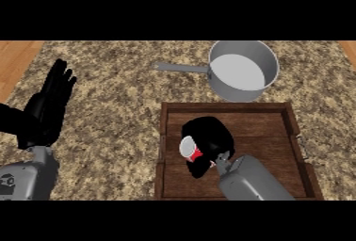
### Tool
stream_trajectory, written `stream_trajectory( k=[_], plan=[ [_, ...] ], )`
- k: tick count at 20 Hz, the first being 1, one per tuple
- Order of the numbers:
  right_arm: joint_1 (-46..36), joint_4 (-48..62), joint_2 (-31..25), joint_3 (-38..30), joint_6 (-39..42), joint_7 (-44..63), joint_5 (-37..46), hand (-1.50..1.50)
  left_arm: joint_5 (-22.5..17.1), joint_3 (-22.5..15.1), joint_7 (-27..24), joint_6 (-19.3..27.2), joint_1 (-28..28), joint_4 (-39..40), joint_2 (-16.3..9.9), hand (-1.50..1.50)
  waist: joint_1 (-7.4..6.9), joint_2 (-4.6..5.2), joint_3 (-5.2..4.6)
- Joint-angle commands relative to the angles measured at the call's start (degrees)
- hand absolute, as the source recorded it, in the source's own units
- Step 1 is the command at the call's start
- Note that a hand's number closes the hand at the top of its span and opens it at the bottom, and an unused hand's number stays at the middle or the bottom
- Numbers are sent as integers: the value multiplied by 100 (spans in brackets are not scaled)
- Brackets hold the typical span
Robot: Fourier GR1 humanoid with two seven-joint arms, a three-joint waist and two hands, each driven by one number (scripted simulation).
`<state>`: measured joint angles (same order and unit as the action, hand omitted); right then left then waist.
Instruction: Pick the can from the tray and place it in the pot
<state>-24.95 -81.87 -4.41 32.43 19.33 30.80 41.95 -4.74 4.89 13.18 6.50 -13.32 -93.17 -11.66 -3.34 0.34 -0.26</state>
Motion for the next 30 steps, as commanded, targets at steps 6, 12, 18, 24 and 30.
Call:
stream_trajectory(
  k=[6, 12, 18, 24, 30],
  plan=[
    [-1524, 728, 434, 1256, -1533, 1902, -909, 150, 106, -367, 141, -18, -448, 92, 203, 0, -509, 67, 22],
    [-2401, 593, 439, 1422, -3423, 2734, -526, 150, 85, -304, -32, -75, -246, 302, 198, 0, -428, 3, 14],
    [-3592, 910, 439, 1396, -4338, 3895, 442, 150, 208, -279, 99, 100, -320, 224, 190, 0, -216, -73, 8],
    [-4260, 1273, 438, 1147, -4701, 4549, 970, 150, 219, -199, -80, 60, -221, 319, 136, 0, -50, -42, 9],
    [-4384, 1677, 437, 991, -4870, 4700, 1025, 150, 122, -31, -67, 95, -214, 320, 117, 0, 55, -14, 13]
  ],
)
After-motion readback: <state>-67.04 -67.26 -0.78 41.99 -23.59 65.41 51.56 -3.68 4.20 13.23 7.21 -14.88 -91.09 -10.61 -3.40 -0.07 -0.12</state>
